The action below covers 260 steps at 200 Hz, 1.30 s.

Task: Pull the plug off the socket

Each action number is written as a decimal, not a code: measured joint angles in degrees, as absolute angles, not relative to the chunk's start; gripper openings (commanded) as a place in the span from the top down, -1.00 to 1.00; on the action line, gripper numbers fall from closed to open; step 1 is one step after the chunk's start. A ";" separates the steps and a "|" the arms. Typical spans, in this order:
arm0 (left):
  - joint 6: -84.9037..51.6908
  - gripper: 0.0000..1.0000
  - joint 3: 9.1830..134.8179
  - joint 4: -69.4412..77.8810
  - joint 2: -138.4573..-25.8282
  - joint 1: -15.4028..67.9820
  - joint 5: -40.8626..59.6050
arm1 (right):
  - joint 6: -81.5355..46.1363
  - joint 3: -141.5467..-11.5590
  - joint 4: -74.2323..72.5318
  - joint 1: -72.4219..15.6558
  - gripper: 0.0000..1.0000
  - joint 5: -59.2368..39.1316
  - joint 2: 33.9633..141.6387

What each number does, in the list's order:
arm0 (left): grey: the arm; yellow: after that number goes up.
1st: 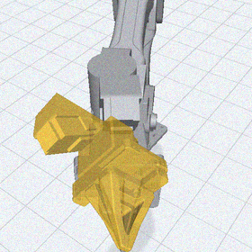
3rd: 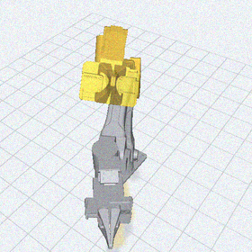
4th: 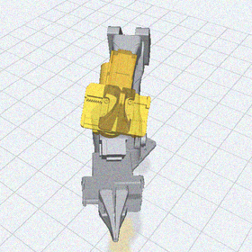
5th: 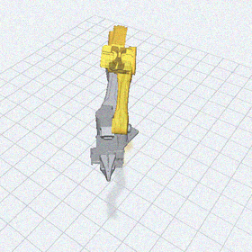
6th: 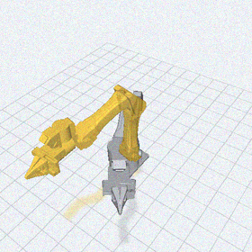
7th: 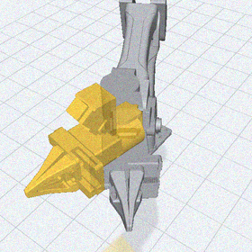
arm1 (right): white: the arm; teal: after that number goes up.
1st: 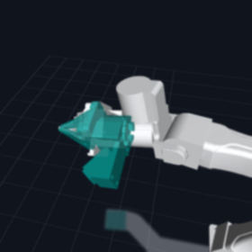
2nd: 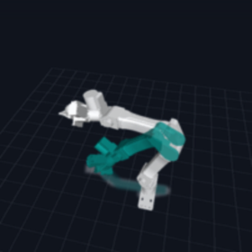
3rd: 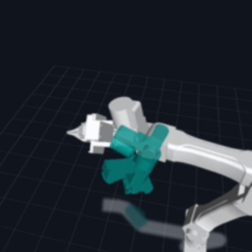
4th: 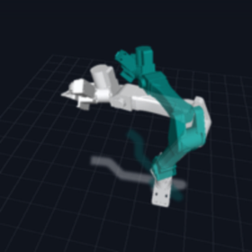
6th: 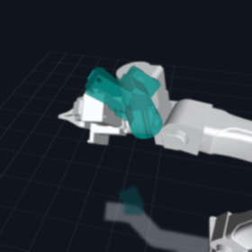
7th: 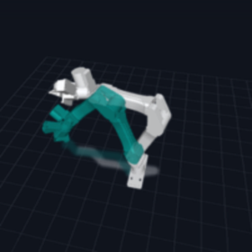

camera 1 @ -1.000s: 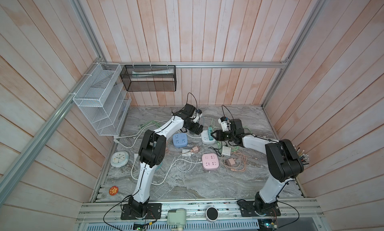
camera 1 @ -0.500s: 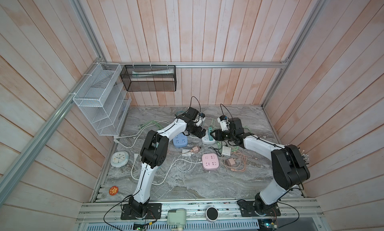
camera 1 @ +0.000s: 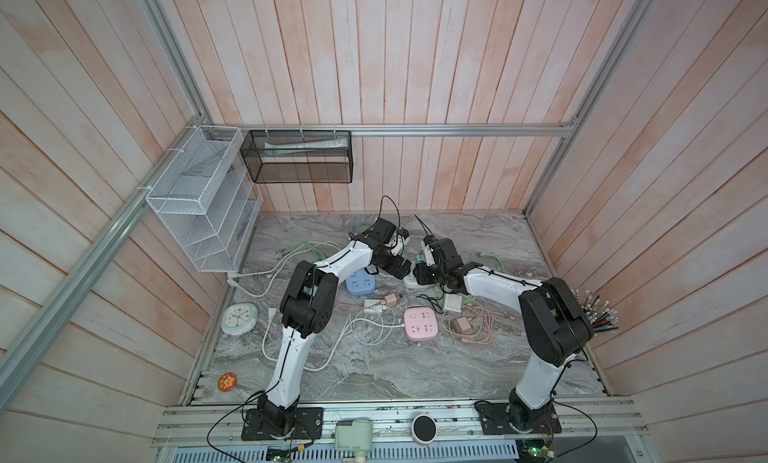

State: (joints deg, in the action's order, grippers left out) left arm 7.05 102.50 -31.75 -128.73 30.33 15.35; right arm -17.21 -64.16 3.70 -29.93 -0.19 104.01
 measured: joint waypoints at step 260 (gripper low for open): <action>2.74 -0.93 105.34 -32.80 -132.88 30.79 20.12 | -12.36 -67.51 8.23 -30.61 0.84 6.15 107.15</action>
State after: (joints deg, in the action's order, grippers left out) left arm 2.74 105.34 -32.80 -132.88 30.79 20.12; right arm -12.36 -67.51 8.23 -30.61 6.15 107.15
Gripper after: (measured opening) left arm 0.963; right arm 0.266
